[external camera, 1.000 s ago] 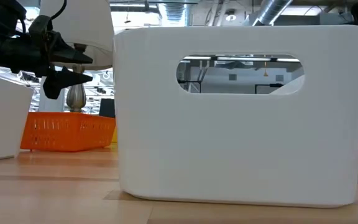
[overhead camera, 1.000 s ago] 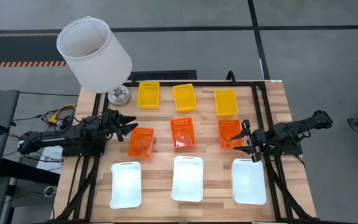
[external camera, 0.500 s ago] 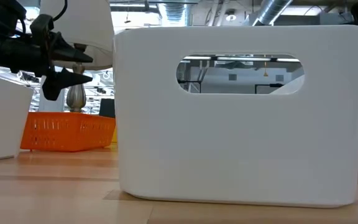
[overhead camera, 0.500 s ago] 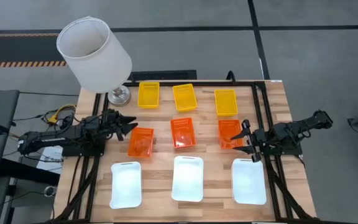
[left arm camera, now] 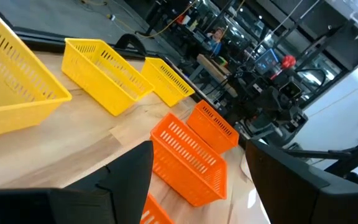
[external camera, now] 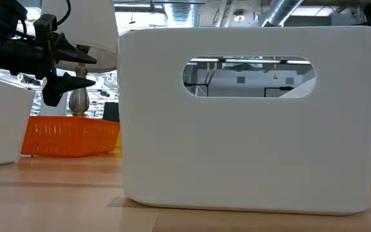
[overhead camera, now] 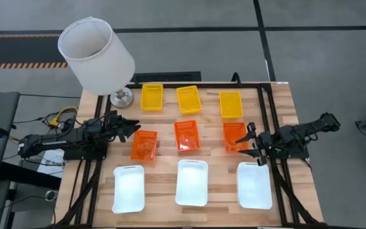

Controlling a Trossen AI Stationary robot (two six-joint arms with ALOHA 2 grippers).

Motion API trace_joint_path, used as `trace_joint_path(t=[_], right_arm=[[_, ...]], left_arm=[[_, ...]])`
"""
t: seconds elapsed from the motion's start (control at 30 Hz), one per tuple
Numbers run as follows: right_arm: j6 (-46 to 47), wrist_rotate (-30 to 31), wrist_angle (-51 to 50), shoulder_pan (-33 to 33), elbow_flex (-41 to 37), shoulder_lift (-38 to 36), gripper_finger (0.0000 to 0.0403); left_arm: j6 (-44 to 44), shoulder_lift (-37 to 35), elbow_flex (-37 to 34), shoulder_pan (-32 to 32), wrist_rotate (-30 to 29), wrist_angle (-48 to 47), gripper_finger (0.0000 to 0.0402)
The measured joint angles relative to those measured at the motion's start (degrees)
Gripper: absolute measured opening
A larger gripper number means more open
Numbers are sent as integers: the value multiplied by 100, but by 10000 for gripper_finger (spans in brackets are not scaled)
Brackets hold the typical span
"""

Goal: Stack baskets by color
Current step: Stack the middle white bin on the left white bin

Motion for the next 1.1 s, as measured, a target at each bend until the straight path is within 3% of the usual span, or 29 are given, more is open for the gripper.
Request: trace_joint_path(t=[0.23,0.43,0.57,0.7,0.87,1.1], right_arm=[[-534,2,0,0,1,1,216],[-887,43,4,-2,-1,1,216],[-863,405,158,-2,1,-1,216],[542,951,449,-1,1,-3,210],[2647,1705,573,-2,1,-1,192],[3719,1738,714,-2,1,-1,183]], left_arm=[[-1892,1,0,-1,46,175,247],[-2165,1,2,-1,-7,122,247],[-2534,1,0,0,-267,119,247],[-2908,1,0,-1,57,247,247],[-2989,-1,13,-3,463,1276,247],[-2645,-1,494,-3,461,2186,247]])
